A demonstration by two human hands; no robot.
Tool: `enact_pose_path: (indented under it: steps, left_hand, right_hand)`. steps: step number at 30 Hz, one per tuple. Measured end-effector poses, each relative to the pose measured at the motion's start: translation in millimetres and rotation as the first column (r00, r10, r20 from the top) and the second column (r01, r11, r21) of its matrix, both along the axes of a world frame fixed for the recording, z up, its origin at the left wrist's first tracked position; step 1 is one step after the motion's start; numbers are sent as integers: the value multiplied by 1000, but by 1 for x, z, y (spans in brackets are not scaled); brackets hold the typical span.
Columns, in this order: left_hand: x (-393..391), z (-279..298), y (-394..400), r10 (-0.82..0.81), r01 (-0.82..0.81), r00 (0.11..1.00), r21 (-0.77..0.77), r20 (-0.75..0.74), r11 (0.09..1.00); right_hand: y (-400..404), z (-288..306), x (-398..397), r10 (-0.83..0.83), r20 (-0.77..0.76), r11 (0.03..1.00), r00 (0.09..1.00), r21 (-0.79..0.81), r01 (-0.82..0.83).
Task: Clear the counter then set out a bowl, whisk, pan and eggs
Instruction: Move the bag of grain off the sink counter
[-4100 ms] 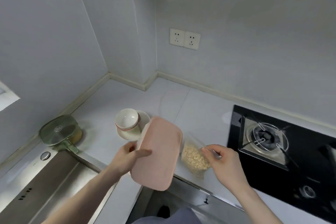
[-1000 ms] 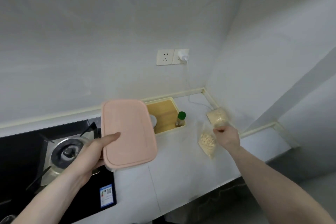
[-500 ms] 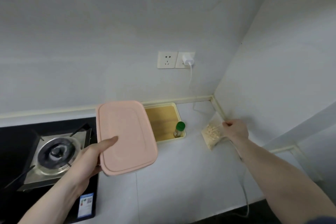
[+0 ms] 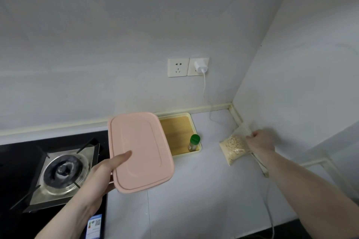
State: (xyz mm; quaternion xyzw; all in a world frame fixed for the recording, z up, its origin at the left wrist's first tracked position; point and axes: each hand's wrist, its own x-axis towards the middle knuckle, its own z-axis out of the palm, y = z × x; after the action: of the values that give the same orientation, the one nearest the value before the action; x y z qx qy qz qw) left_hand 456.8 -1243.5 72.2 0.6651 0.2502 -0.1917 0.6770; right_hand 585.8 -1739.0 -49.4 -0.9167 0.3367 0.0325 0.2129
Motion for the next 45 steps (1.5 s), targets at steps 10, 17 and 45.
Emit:
enact_pose_path:
  steps: [10, 17, 45]
  left_hand:
    - [-15, -4, 1, 41, -45, 998, -96, -42, 994]
    - [-48, -15, -4, 133, -149, 987, -211, -89, 966]
    - [-74, -153, 38, 103, -89, 962, 67, -253, 994]
  right_hand:
    - [194, 73, -41, 519, 280, 588, 808, 569, -575]
    - [268, 80, -70, 685, 102, 62, 721, 978, -198]
    - [258, -39, -88, 543, -269, 626, 796, 761, -170]
